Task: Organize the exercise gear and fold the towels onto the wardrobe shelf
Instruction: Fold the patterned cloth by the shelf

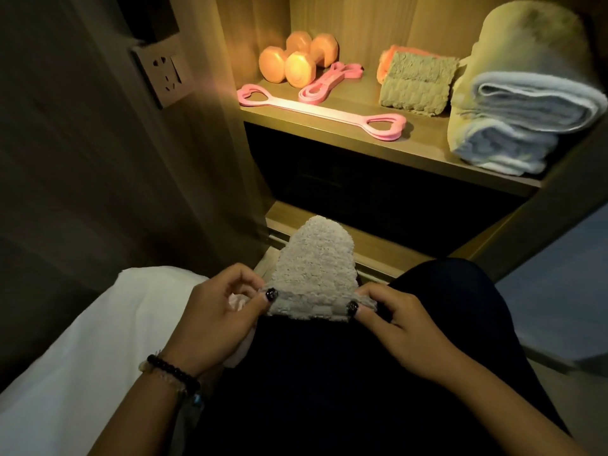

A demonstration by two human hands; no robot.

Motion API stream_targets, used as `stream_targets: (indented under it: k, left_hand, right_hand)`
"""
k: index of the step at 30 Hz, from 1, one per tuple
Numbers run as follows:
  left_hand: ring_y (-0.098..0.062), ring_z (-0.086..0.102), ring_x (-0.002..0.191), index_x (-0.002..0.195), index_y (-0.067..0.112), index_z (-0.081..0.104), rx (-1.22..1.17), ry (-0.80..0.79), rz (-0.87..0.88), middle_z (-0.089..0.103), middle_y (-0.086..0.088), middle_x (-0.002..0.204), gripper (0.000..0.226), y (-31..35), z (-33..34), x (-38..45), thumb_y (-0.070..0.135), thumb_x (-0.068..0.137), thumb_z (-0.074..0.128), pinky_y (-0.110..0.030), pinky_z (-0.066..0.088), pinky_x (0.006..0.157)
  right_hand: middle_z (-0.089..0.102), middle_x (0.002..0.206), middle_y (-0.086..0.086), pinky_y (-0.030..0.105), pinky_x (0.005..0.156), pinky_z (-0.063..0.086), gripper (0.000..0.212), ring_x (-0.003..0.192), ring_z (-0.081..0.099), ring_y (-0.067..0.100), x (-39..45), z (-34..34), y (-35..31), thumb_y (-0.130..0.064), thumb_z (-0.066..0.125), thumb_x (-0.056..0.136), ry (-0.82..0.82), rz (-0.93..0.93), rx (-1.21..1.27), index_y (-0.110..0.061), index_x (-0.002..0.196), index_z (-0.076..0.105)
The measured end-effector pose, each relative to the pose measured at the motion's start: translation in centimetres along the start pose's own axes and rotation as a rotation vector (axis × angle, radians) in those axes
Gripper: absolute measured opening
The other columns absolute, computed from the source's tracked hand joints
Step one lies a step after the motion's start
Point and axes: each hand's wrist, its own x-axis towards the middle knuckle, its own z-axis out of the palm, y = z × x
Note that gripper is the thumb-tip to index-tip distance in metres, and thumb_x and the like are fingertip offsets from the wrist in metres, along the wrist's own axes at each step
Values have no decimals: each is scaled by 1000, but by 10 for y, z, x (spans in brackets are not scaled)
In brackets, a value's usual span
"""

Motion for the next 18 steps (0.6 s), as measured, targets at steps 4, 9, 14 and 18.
stream_targets:
  k: [4,9,14,18]
  left_hand:
    - [-15,63,69,77,23,63,65,-29,-65,67,1,68,11,-4,5,14,17,82,71,-29,52,68]
    - [-8,62,73,80,26,62,113,-42,-83,67,7,70,13,-5,14,19,18,79,73,-23,49,70]
    - [0,62,87,91,28,72,326,-55,262,66,18,94,21,-1,13,17,14,76,75,-18,53,77]
    - [3,64,87,98,31,75,420,-195,378,69,20,100,22,1,13,14,22,82,63,-23,58,77]
  right_hand:
    - [67,80,-13,25,63,47,11,68,59,8,10,11,3,-15,59,94,111,87,57,-20,89,68]
    - [56,70,-21,11,53,35,19,56,46,1,10,18,5,-14,62,88,183,127,-20,-29,99,63]
    - [54,108,-7,22,84,41,23,101,51,9,7,19,6,-12,62,86,208,-182,-436,-20,107,65]
    - [62,103,-5,32,80,42,23,98,56,16,7,19,8,-13,60,84,145,-358,-599,-16,105,68]
